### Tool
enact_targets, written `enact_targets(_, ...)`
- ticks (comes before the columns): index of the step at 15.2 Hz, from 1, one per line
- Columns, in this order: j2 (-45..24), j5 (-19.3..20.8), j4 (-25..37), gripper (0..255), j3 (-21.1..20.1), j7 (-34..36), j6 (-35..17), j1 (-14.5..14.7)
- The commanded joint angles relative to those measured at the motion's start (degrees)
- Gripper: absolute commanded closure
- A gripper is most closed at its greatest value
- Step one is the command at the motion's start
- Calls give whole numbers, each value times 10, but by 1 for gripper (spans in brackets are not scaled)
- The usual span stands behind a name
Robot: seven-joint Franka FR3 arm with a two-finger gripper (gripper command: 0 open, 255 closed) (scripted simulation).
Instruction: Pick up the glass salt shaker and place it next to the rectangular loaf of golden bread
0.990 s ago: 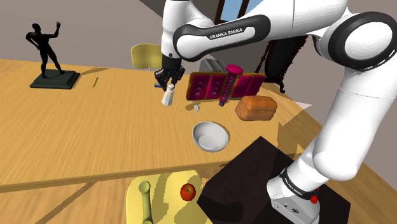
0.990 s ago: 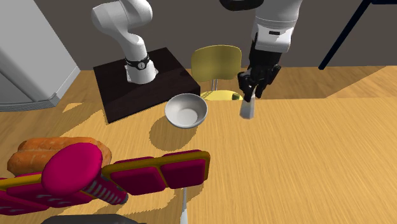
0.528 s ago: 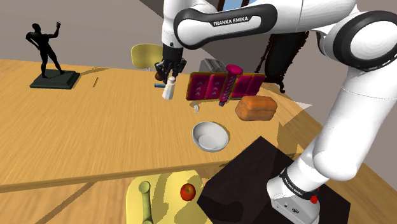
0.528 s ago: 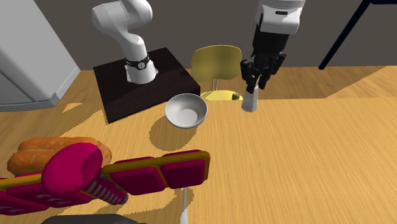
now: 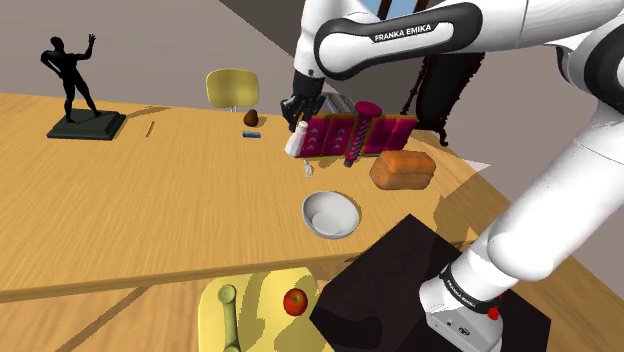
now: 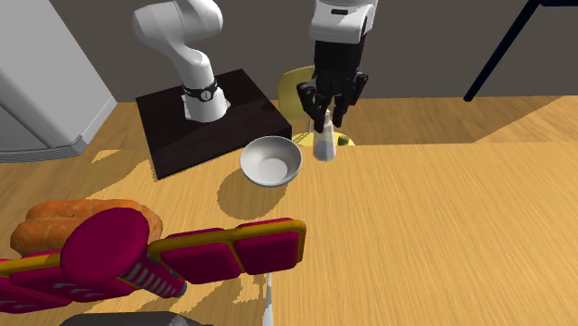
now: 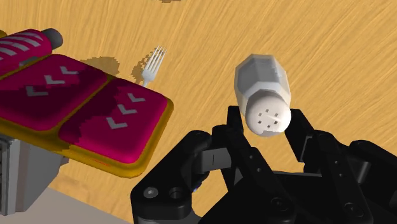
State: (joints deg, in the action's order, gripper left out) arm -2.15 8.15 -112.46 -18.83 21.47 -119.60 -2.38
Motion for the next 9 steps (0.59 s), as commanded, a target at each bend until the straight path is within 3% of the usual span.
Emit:
enact_targets(1, 33, -14, -42, 255, 11, -29, -14, -13)
enact_targets(9, 152, -52, -174, 255, 70, -144, -41, -50)
